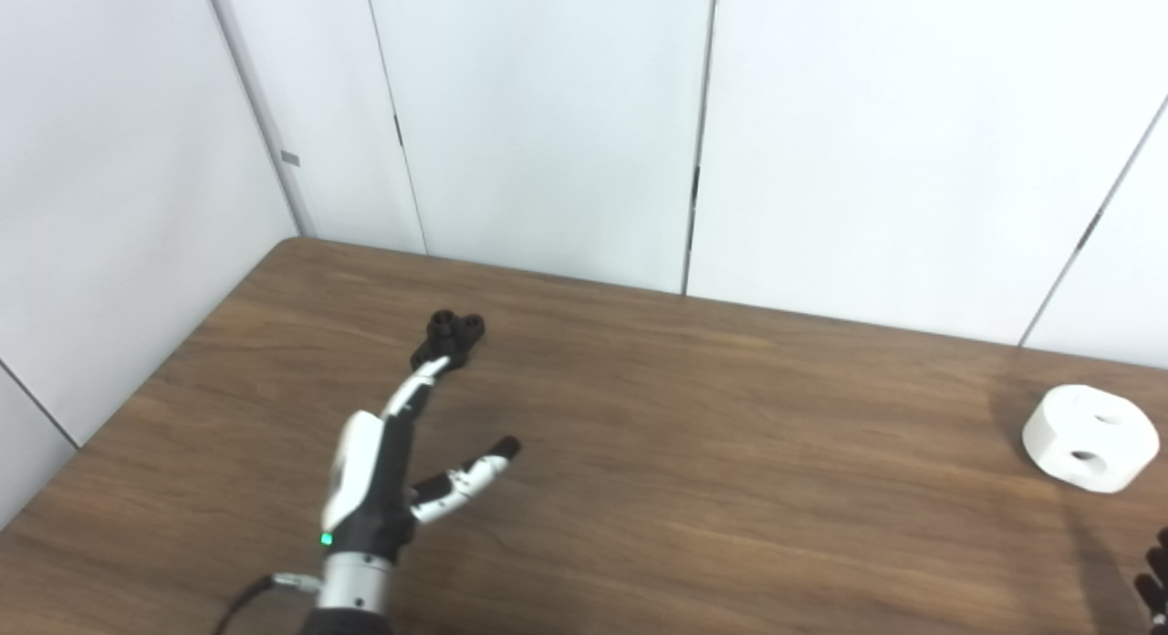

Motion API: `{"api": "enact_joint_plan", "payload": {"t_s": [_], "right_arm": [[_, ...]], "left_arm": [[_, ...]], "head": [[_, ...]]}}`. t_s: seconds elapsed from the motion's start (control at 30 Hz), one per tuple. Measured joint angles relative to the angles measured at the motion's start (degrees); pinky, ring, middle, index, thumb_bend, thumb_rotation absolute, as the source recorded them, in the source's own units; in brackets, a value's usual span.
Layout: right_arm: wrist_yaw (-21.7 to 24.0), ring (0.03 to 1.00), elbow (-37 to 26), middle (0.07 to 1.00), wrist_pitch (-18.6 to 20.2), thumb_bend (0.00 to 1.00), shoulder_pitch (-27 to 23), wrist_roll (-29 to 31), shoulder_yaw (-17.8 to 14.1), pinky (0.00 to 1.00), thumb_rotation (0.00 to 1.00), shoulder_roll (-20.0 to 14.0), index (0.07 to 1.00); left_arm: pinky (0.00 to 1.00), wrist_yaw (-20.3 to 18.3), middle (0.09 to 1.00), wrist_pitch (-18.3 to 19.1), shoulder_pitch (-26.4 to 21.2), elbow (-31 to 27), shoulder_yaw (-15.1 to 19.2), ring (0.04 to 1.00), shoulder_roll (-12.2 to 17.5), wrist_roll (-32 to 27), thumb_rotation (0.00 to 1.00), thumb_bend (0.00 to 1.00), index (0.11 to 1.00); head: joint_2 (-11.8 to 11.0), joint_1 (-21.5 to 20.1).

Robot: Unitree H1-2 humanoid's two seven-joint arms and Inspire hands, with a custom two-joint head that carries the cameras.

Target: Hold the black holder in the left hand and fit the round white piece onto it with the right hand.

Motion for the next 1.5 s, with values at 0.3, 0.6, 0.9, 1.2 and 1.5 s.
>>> {"api": "enact_joint_plan", "payload": {"t_s": [0.3,0.6,0.9,1.2,1.5], "right_arm": [[0.0,1.000,0.0,0.995,0.0,0.67,0.0,0.0,0.2,1.00,1.00,-0.1,1.000],[0.0,1.000,-0.1,0.995,0.0,0.69,0.1,-0.2,0.3,1.00,1.00,-0.1,1.000],[0.0,1.000,-0.4,0.996,0.1,0.69,0.3,-0.3,0.5,1.00,1.00,-0.2,1.000],[-0.1,1.000,-0.6,0.999,0.4,0.68,0.5,-0.4,0.6,1.00,1.00,-0.2,1.000],[0.0,1.000,-0.8,0.997,0.4,0.65,0.7,-0.1,0.7,1.00,1.00,-0.1,1.000]], "left_arm": [[0.75,-0.6,0.853,7.4,-5.1,-0.5,1.4,0.858,5.3,8.9,0.34,0.80,0.759],[0.77,-0.6,0.865,8.4,-10.8,7.6,1.7,0.871,10.8,11.4,0.37,0.83,0.750],[0.77,-0.7,0.871,10.6,-14.9,15.9,-0.5,0.891,13.0,12.1,0.37,0.83,0.740],[0.81,-0.5,0.869,12.9,-17.8,22.8,-4.0,0.896,14.6,13.5,0.41,0.86,0.733],[0.84,1.4,0.873,13.8,-20.4,30.2,-5.4,0.899,14.6,12.1,0.45,0.89,0.726]], "head": [[0.4,0.0],[0.6,-0.1],[1.1,-0.2],[1.6,-0.5],[2.2,-1.1]]}}
